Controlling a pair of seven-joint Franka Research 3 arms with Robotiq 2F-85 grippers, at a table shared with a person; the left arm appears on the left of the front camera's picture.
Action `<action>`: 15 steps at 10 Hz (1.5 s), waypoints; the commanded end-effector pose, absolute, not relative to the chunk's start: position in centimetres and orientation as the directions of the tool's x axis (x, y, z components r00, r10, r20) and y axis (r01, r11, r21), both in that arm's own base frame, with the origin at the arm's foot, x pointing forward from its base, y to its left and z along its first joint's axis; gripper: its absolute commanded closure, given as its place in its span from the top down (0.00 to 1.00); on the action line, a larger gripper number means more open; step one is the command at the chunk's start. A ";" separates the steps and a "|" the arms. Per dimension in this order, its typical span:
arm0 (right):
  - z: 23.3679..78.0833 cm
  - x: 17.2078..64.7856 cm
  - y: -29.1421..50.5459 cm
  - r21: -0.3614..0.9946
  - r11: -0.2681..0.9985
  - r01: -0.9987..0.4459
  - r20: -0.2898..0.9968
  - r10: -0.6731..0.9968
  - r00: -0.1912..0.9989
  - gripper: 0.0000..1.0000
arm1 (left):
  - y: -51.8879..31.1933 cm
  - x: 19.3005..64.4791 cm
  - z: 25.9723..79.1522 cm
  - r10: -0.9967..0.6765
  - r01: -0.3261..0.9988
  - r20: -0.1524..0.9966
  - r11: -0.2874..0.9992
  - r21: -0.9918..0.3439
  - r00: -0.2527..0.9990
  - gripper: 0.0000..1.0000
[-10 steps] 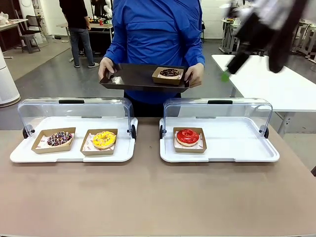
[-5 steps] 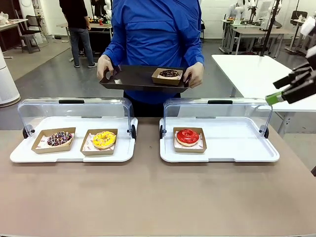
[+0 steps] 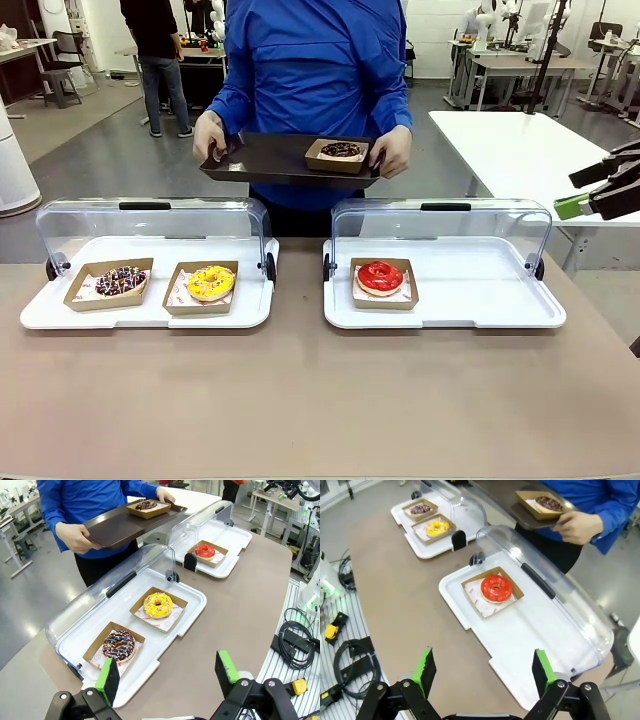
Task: Provide the desired donut to the person.
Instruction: Pick up and lift the Paper togo box containing the Donut pointed at by the person.
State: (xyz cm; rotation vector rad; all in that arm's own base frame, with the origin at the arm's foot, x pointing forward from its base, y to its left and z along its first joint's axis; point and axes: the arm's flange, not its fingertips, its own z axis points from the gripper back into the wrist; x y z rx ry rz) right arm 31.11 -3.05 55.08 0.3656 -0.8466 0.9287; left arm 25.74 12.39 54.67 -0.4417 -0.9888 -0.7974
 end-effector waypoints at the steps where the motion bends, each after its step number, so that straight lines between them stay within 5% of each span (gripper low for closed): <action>1: 52.4 30.7 -2.6 -0.094 0.546 -0.833 0.790 0.549 0.271 1.00 | 12.5 25.6 54.7 -0.386 0.765 0.865 0.644 0.003 0.321 1.00; 5: 52.3 30.7 -1.7 -0.209 0.512 -0.833 0.780 0.602 0.174 1.00 | 12.5 25.6 54.7 -0.386 0.765 0.865 0.644 0.003 0.321 1.00; 6: 54.5 31.7 -3.1 -0.108 0.528 -0.842 0.772 0.578 0.264 1.00 | 12.5 25.6 54.7 -0.386 0.765 0.865 0.644 0.003 0.321 1.00; 15: 54.5 31.7 -3.1 -0.108 0.528 -0.842 0.772 0.578 0.264 1.00 | 12.5 25.6 54.7 -0.386 0.765 0.865 0.644 0.003 0.321 1.00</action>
